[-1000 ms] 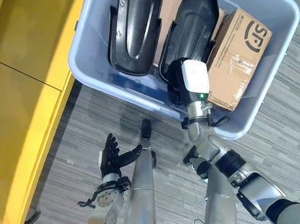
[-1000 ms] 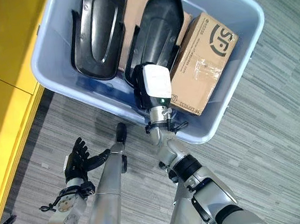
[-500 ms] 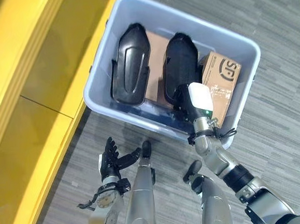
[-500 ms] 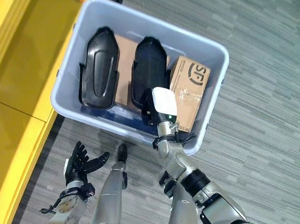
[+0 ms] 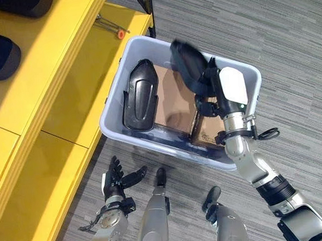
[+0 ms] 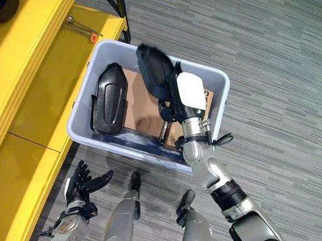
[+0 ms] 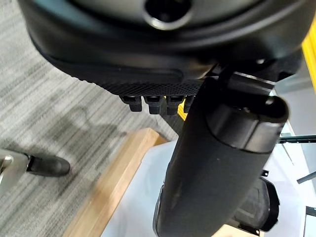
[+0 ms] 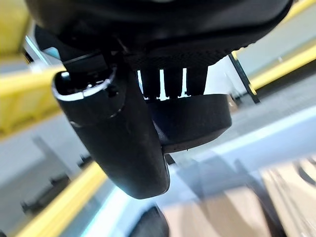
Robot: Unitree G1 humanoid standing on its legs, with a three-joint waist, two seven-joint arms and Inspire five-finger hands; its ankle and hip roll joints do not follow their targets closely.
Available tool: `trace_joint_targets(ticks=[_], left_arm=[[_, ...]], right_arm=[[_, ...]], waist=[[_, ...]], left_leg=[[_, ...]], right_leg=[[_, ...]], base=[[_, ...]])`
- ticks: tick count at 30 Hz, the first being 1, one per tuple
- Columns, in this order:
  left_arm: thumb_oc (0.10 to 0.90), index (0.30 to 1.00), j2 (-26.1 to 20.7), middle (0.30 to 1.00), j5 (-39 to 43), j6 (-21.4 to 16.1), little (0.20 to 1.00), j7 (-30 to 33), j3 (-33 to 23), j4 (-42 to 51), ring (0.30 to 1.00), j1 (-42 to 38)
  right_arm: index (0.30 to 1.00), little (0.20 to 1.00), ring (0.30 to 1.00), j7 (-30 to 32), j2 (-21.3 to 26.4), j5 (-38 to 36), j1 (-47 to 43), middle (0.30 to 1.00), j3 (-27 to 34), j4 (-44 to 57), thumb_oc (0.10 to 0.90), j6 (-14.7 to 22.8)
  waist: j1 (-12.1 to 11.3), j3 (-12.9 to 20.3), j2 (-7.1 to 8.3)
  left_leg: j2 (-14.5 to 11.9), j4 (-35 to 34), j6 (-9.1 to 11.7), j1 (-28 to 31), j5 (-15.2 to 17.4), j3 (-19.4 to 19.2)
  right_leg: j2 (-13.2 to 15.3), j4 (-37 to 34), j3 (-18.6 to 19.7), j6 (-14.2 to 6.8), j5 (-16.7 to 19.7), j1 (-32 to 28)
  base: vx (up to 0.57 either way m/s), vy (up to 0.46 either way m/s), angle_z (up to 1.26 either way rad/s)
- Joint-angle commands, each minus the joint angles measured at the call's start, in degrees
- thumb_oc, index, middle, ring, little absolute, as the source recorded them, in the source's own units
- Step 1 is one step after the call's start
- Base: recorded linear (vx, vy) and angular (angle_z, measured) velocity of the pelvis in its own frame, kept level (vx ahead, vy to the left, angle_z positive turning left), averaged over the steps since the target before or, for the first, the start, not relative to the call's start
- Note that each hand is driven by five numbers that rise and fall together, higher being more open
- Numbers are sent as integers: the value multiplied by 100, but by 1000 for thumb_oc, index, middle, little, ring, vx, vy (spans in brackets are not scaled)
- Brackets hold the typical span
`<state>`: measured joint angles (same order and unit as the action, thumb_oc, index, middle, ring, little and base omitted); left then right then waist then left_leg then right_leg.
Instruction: Move parts from the plastic box to the shelf.
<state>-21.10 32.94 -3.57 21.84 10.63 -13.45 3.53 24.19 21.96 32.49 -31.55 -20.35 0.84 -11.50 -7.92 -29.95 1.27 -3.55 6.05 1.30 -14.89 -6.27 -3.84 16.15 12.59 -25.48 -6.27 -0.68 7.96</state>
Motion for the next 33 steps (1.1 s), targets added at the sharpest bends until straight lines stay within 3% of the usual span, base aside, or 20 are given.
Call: trace_joint_targets(ticks=[1, 10, 16, 18, 21, 23, 24, 26, 29, 32, 33], left_arm=[[900, 1000, -95, 1000, -256, -196, 1000, -189, 120, 492, 1000, 382], [900, 1000, 173, 1000, -280, -69, 1000, -369, -18, 446, 1000, 753], [900, 1000, 279, 1000, -317, -13, 1000, -350, -75, 422, 1000, 820], [900, 1000, 279, 1000, -344, 0, 1000, -368, -86, 397, 1000, 793], [900, 1000, 237, 1000, -360, -15, 1000, -356, -110, 364, 1000, 740], [900, 1000, 245, 1000, -311, -50, 1000, -330, -164, 369, 1000, 689], [900, 1000, 247, 1000, -311, -48, 1000, -330, -167, 373, 1000, 691], [900, 1000, 332, 1000, -186, -88, 1000, -247, -354, 389, 1000, 768], [900, 1000, 376, 1000, -106, -98, 1000, -236, -423, 427, 1000, 849], [900, 1000, 431, 1000, 29, -117, 1000, -300, -444, 481, 1000, 1056], [900, 1000, 424, 1000, 56, -109, 1000, -327, -387, 495, 1000, 1093]], right_arm=[[300, 300, 300, 177, -10, 17, -487, 300, 156, 543, 400, 736], [300, 300, 300, -93, -101, -232, -487, 300, 165, 639, 400, 922], [300, 300, 300, -222, -185, -491, -556, 300, 96, 587, 400, 991], [300, 300, 300, -263, -121, -527, -668, 300, 87, 570, 400, 978], [300, 300, 300, -251, -35, -515, -893, 300, 67, 510, 400, 975], [300, 300, 300, -224, 44, -596, -1093, 300, 64, 335, 400, 976], [300, 300, 300, -221, 44, -599, -1100, 300, 60, 327, 400, 979], [300, 300, 300, -234, 19, -839, -1342, 300, -57, 185, 400, 1019], [300, 300, 300, -251, 42, -973, -1430, 300, -129, 102, 400, 1053], [300, 300, 300, -168, 94, -1137, -1584, 300, -154, 75, 400, 1144], [300, 300, 300, -103, 215, -1141, -1669, 300, -162, 84, 400, 1163]], waist=[[81, 976, 97], [201, 1852, 22], [228, 2131, -19], [249, 2235, -51], [293, 2339, -107], [260, 2449, -123], [265, 2444, -127], [66, 2469, -93], [-4, 2428, -97], [-199, 2304, -252], [-268, 2164, -401]], left_leg=[[-198, -136, 56, 151, 165, -284], [-55, -229, -66, 853, 461, -472], [-8, -259, -123, 1169, 620, -530], [15, -203, -116, 1232, 659, -458], [-9, -173, -88, 1198, 621, -312], [-87, -71, -19, 1110, 595, -94], [-93, -65, -13, 1111, 600, -89], [-314, 17, 133, 1068, 462, 48], [-498, 2, 255, 987, 251, 233], [-753, -362, 536, 712, -474, 573], [-863, -848, 773, 508, -1149, 700]], right_leg=[[322, -169, 426, -447, 199, -66], [428, -135, 635, -551, 176, -475], [461, 106, 760, -591, 100, -575], [407, 172, 962, -593, 111, -660], [173, 203, 1607, -563, 0, -690], [-166, 101, 2163, -397, -486, -869], [-172, 106, 2157, -390, -494, -874], [-387, 43, 2005, -196, -776, -964], [-625, -139, 1836, -62, -819, -1090], [-977, -530, 1553, 100, -821, -1170], [-1017, -638, 1224, 168, -828, -1144]], base=[[74, 0, -10], [92, 0, -12], [55, -13, -12], [42, -86, -7], [-15, -120, 12], [-40, -213, 66], [-84, -304, 48], [-90, -363, 30], [-86, -291, 23], [-243, -294, 46], [-366, -145, 90]])
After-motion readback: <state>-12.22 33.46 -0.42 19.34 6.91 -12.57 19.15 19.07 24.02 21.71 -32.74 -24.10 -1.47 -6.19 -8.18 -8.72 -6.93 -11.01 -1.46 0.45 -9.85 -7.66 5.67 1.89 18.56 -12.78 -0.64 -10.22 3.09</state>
